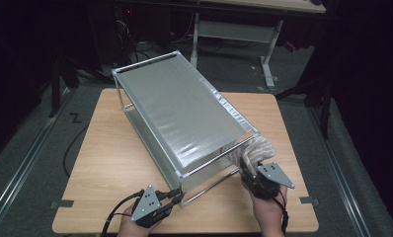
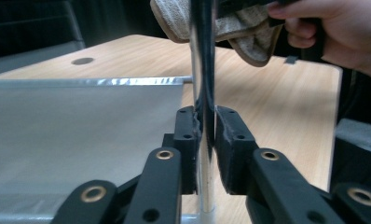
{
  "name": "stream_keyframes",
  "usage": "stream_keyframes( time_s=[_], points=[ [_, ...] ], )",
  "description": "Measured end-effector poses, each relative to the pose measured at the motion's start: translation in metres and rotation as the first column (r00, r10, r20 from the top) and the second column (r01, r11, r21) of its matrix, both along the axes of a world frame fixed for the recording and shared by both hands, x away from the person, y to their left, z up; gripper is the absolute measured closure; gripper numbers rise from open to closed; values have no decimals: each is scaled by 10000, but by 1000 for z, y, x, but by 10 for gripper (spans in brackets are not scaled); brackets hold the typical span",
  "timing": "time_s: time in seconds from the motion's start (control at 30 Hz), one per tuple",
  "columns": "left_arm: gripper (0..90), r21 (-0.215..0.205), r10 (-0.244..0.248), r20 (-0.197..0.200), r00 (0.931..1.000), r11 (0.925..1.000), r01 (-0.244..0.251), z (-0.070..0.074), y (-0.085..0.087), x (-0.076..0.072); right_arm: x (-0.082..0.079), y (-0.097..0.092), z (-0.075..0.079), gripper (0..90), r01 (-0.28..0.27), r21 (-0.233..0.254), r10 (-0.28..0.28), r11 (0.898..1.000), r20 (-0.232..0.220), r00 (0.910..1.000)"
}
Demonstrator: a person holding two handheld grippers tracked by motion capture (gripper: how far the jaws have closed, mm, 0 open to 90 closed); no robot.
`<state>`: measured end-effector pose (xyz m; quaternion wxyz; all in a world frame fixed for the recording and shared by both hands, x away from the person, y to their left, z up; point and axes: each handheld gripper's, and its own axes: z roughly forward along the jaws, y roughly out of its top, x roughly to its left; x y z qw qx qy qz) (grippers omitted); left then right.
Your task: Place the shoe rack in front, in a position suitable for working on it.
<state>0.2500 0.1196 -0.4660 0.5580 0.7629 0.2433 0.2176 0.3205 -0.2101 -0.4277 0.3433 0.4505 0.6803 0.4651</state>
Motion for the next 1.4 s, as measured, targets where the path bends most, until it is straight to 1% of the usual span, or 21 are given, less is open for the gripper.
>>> stream_keyframes(
  time_s=[0.1, 0.13, 0.17, 0.23, 0.27, 0.33, 0.37, 0.4, 0.43, 0.5, 0.67, 0.73, 0.8, 0.87, 0.9, 1.0, 1.1, 1.17, 1.23, 1.33, 1.4],
  points=[
    [787, 34, -14, -13, 10000, 10000, 14, 0, 1, 0, -4, 15, 0, 607, -651, -189, 655, 9977, 222, 9976],
    [786, 32, -25, 2, 10000, 10000, 25, 0, 1, 0, -6, 19, 0, 607, -833, -181, 837, 9964, 282, 9961],
    [786, 23, -30, -2, 10000, 10000, 30, 0, 1, 0, -9, 24, 1, 606, -1060, -236, 1068, 9941, 362, 9936],
    [786, 26, -49, -7, 10000, 10000, 49, 0, 1, 0, -17, 36, 3, 605, -1563, -375, 1583, 9870, 568, 9858],
    [786, 32, -49, -2, 10000, 10000, 49, 0, 1, 0, -20, 40, 4, 606, -1688, -402, 1712, 9848, 655, 9831],
    [786, -1, -51, -10, 10000, 10000, 51, 0, 0, 1, -27, 50, 6, 605, -2062, -561, 2103, 9769, 792, 9744],
    [786, 24, -60, -2, 10000, 10000, 60, 0, 0, 1, -32, 56, 7, 605, -2297, -541, 2337, 9718, 842, 9687],
    [786, 27, -74, 5, 10000, 10000, 74, 0, 0, 1, -35, 60, 7, 605, -2382, -569, 2424, 9696, 867, 9663],
    [786, 16, -77, 5, 10000, 10000, 77, 0, 0, 2, -38, 65, 8, 605, -2602, -554, 2643, 9640, 886, 9604],
    [786, -31, -71, -14, 10000, 10000, 71, 0, -1, 2, -44, 71, 9, 605, -2881, -564, 2922, 9559, 897, 9521],
    [786, 8, -98, 11, 10000, 10000, 98, 0, -1, 3, -57, 85, 14, 605, -3564, -463, 3593, 9332, 953, 9283],
    [786, -30, -103, 5, 9999, 9999, 103, 0, -2, 3, -61, 89, 15, 604, -3837, -287, 3847, 9230, 899, 9187],
    [786, -38, -109, 7, 9999, 9999, 109, 0, -2, 3, -67, 95, 16, 604, -4023, -343, 4037, 9149, 950, 9099],
    [786, -21, -126, 25, 9999, 9999, 126, 0, -2, 4, -72, 100, 17, 604, -4197, -572, 4235, 9059, 1026, 9001],
    [786, -37, -128, 23, 9999, 9999, 128, 0, -2, 4, -74, 101, 18, 603, -4237, -664, 4287, 9033, 1060, 8972],
    [786, -44, -107, 7, 9999, 9999, 108, 0, -3, 4, -74, 101, 18, 603, -4200, -703, 4255, 9048, 1095, 8983],
    [786, -38, -102, 10, 9999, 9999, 102, 0, -4, 5, -71, 95, 19, 603, -3975, -704, 4032, 9149, 1131, 9081],
    [786, -44, -109, 2, 9999, 9999, 109, 0, -4, 5, -67, 90, 20, 603, -3721, -658, 3775, 9259, 1141, 9190],
    [786, -35, -101, 8, 9999, 9999, 101, 0, -4, 5, -60, 82, 20, 603, -3380, -480, 3412, 9399, 1070, 9339],
    [786, -38, -97, 2, 10000, 9999, 97, 0, -3, 4, -47, 66, 19, 602, -2696, -291, 2712, 9625, 1058, 9567],
    [786, -23, -101, 25, 9999, 9999, 101, 0, -3, 4, -38, 52, 19, 600, -2180, 30, 2167, 9759, 978, 9713]
  ],
)
